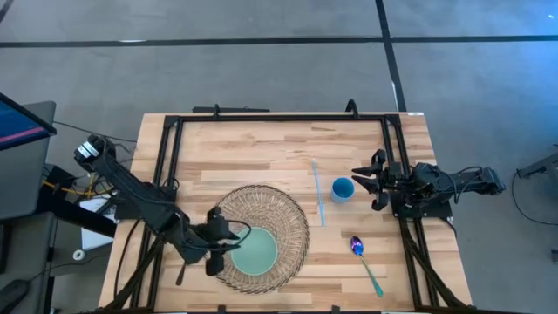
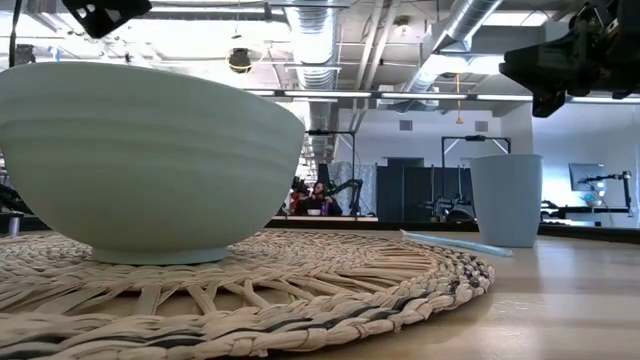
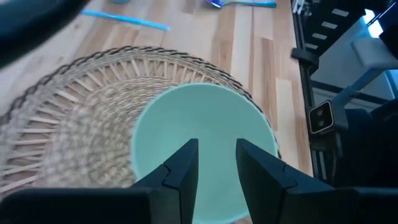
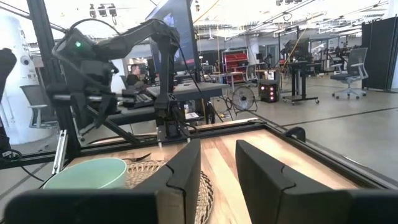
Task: Pick & Place Utensil
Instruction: Put the black fork into the green bowl on the brown mat
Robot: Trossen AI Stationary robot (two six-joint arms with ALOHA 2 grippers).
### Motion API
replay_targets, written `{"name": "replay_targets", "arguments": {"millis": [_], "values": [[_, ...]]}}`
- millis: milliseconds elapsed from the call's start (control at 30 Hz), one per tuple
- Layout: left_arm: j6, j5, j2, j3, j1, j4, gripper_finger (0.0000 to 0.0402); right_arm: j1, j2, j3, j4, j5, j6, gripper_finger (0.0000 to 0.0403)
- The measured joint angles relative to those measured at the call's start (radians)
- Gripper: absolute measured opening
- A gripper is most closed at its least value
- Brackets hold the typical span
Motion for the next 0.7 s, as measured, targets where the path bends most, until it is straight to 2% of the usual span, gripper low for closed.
{"name": "replay_targets", "arguments": {"millis": [167,300,433,700], "values": [[-0.09,0.002,-0.074,0.0,0.021,-0.158,0.0108,0.0,0.0,0.0,0.0,0.0,0.0,0.0095],[-0.269,0.058,-0.097,0.0,0.043,-0.357,0.0108,0.0,0.0,0.0,0.0,0.0,0.0,0.0095],[-0.48,0.158,-0.098,-0.001,0.053,-0.534,0.0108,0.0,0.0,0.0,0.0,0.0,0.0,0.0095],[-0.759,0.375,-0.095,-0.099,0.052,-0.585,0.0108,0.0,0.0,0.0,-0.016,0.0,0.0,0.0095]]}}
